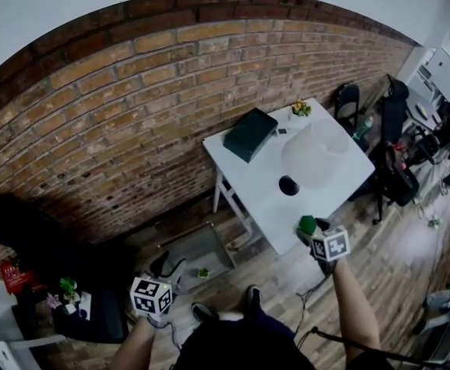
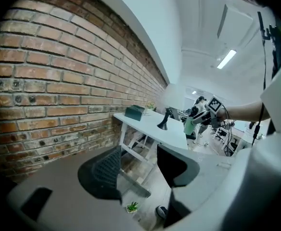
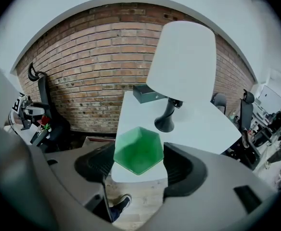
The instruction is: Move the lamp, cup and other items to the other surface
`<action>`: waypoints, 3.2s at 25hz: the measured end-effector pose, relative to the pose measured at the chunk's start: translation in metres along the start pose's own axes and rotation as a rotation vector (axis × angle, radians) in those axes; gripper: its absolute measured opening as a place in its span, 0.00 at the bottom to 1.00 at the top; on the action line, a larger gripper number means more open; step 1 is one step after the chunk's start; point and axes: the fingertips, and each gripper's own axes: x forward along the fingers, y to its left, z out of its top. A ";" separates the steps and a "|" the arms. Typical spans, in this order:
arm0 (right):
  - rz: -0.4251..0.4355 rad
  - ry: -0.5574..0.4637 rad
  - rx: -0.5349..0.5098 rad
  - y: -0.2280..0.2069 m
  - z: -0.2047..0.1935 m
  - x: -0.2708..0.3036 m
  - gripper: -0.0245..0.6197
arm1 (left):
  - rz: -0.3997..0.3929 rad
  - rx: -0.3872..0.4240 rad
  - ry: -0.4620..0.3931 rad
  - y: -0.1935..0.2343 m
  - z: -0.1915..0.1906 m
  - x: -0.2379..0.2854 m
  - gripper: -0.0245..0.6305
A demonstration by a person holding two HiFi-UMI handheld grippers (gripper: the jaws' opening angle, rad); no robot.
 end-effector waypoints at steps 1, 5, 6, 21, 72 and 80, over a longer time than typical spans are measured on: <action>-0.006 0.001 0.011 -0.010 -0.001 0.000 0.53 | 0.012 0.002 -0.002 0.000 0.003 0.001 0.39; -0.005 -0.003 0.032 -0.053 -0.001 0.007 0.53 | 0.071 -0.009 -0.018 -0.008 0.018 0.009 0.39; 0.000 -0.004 0.024 -0.063 -0.002 0.011 0.53 | 0.081 -0.010 -0.017 -0.013 0.020 0.012 0.39; 0.043 -0.042 0.077 -0.220 -0.031 0.059 0.53 | 0.180 -0.050 0.029 -0.115 0.014 0.075 0.38; 0.255 -0.492 -0.260 0.180 -0.055 -0.101 0.40 | 0.481 -0.144 -0.154 -0.139 -0.155 -0.258 0.34; 0.465 -0.388 -0.433 0.275 -0.101 -0.052 0.41 | 0.517 -0.182 -0.099 -0.145 -0.183 -0.264 0.34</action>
